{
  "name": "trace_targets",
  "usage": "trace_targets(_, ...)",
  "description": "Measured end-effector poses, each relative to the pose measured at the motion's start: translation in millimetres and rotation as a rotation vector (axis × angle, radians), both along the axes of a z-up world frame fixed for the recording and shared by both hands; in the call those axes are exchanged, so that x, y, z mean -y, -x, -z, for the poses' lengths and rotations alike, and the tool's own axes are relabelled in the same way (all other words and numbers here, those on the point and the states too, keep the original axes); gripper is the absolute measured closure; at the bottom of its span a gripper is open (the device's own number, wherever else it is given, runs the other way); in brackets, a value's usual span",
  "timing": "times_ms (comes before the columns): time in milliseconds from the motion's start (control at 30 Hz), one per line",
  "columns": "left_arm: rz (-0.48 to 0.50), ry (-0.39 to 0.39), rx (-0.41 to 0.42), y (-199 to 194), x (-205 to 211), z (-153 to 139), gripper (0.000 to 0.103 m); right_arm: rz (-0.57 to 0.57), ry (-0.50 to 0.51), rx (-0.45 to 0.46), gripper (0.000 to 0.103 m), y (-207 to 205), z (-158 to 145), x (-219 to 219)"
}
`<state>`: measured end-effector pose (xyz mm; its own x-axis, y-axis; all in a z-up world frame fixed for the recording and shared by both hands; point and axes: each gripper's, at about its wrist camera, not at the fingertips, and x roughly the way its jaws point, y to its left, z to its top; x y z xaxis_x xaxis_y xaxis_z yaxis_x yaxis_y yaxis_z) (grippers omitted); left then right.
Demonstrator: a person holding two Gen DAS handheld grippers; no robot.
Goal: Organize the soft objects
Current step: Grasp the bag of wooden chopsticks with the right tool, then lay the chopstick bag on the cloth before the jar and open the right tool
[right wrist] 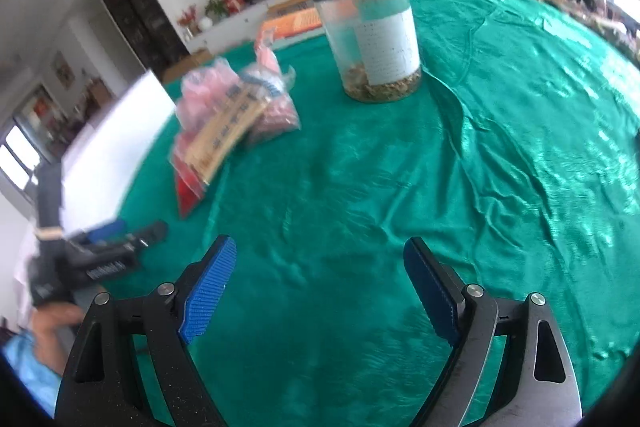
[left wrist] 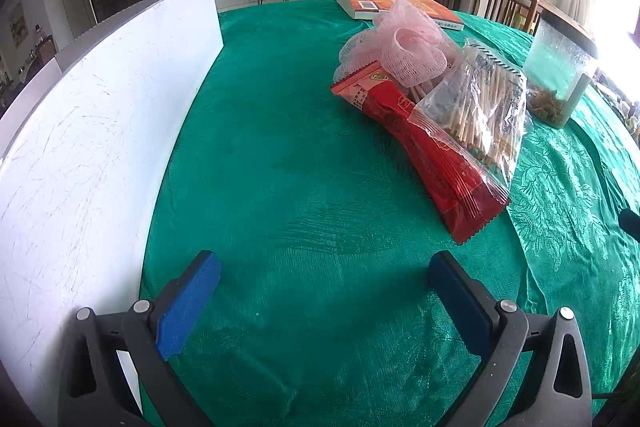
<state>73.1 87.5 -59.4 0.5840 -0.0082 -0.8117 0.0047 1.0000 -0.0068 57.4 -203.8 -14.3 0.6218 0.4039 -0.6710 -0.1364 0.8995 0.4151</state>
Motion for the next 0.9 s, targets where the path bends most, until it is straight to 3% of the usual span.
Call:
trace_targets(67,0.000,0.000,0.000,0,0,0,0.000,-0.021,-0.162,-0.004,0.015,-19,-2,-3)
trace_targets(200,0.000,0.000,0.000,0,0,0,0.000,-0.061,-0.343,-0.117,0.016,-72,14,-29)
trace_targets(467,0.000,0.000,0.000,0,0,0,0.000,-0.144,-0.365,-0.241,0.018,-135,27,-97)
trace_targets(533,0.000,0.000,0.000,0,0,0,0.000,-0.143,-0.335,-0.241,0.037,-141,28,-106)
trace_targets(567,0.000,0.000,0.000,0,0,0,0.000,-0.147,-0.312,-0.251,0.071,-144,28,-109)
trace_targets(600,0.000,0.000,0.000,0,0,0,0.000,-0.155,-0.310,-0.265,0.079,-146,30,-111)
trace_targets(767,0.000,0.000,0.000,0,0,0,0.000,-0.187,-0.302,-0.226,0.086,-130,16,-101)
trace_targets(900,0.000,0.000,0.000,0,0,0,0.000,-0.246,-0.274,-0.196,0.089,-96,3,-68)
